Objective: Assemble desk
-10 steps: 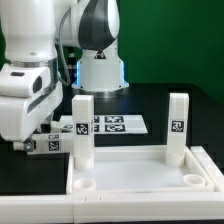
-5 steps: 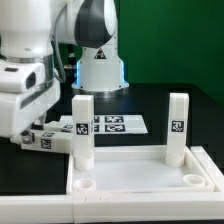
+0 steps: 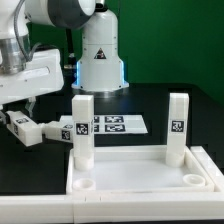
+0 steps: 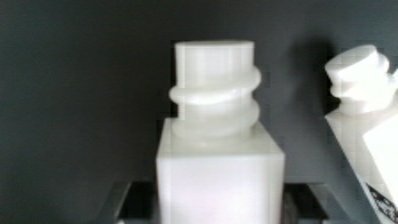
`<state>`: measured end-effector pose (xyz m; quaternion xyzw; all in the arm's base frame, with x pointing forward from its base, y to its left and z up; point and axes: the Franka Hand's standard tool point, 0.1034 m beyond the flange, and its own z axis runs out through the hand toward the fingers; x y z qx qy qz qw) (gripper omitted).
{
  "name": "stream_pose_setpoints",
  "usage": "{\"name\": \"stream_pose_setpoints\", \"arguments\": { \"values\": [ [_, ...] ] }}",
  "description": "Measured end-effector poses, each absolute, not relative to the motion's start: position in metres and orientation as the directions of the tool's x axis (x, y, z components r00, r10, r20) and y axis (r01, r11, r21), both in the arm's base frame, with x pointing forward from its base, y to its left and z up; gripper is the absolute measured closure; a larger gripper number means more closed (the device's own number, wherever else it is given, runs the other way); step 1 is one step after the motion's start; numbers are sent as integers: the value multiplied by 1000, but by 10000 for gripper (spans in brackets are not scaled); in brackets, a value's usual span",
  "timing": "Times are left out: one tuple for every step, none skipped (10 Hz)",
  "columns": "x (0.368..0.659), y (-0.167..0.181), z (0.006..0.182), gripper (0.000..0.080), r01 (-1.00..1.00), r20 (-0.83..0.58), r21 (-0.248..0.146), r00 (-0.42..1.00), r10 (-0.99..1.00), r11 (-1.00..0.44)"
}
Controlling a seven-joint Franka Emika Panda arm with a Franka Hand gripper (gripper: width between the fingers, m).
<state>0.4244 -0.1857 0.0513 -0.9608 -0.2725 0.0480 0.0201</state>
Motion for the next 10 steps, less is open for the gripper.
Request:
{"name": "stream_pose_setpoints", "arguments": {
  "values": [
    [423,-185,50,515,481,-87,-64,870,485,-875],
    [423,-185,50,515,426,-91,-60,898,430,-903],
    [421,-186,49,515,358,-93,-54,928,362,-932],
    [412,-194,44,515,127,-80,-34,988,129,-991],
    [399,-195,38,515,-56,-90,-49,995,-52,-997],
    [394,-193,35,515,-170,-106,-76,981,-162,-983],
    [398,-191,36,515,-171,-101,-73,981,-163,-983],
    [398,-189,35,515,-247,-107,-68,965,-239,-967],
    [395,-190,33,515,-313,-113,-65,946,-305,-947],
    [382,-195,26,515,-393,-126,-77,916,-382,-916]
  ]
}}
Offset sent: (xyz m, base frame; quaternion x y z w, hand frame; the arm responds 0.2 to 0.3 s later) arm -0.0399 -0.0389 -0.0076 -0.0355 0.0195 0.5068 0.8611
